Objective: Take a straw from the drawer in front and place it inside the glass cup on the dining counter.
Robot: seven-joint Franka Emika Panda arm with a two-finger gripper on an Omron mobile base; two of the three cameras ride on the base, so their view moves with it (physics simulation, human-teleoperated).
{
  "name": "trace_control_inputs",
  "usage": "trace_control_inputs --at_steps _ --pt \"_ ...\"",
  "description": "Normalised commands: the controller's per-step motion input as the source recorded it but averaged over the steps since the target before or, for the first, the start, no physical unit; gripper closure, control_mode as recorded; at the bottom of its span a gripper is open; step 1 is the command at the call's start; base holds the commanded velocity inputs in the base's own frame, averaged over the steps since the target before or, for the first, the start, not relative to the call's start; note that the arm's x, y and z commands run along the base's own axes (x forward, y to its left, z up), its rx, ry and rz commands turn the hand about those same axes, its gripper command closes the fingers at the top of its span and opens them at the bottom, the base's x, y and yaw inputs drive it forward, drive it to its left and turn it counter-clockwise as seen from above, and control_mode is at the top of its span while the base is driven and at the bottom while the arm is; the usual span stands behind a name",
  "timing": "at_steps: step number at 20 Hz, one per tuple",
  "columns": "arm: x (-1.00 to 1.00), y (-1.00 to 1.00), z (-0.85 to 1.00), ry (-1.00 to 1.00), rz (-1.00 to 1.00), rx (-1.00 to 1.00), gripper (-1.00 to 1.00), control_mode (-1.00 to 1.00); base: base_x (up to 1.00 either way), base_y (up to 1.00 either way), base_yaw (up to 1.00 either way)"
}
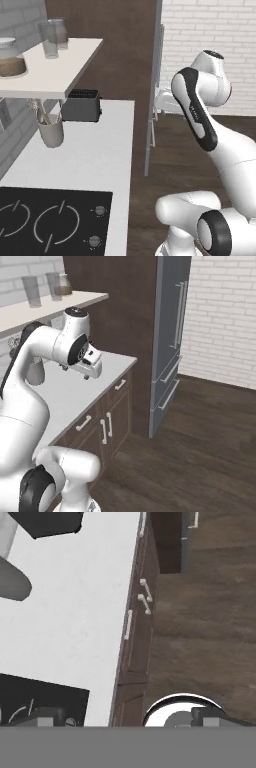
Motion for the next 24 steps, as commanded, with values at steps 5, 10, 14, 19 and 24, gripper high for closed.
trace_control_inputs --at_steps 5,10,14,19,24 --pt "0.04 -0.68 -0.06 0.21 -0.01 0.56 -1.0 -1.0 0.0 0.0 0.0" --pt "0.22 -0.69 -0.66 0.11 0.01 0.47 -1.0 -1.0 0.0 0.0 0.0" --pt "0.28 -0.2 -1.0 0.01 0.09 0.32 -1.0 -1.0 0.0 0.0 0.0" --pt "0.29 0.04 -0.95 0.0 0.14 0.22 -1.0 -1.0 0.0 0.0 0.0" --pt "0.1 0.32 -0.76 0.0 0.09 0.2 -1.0 -1.0 0.0 0.0 0.0"
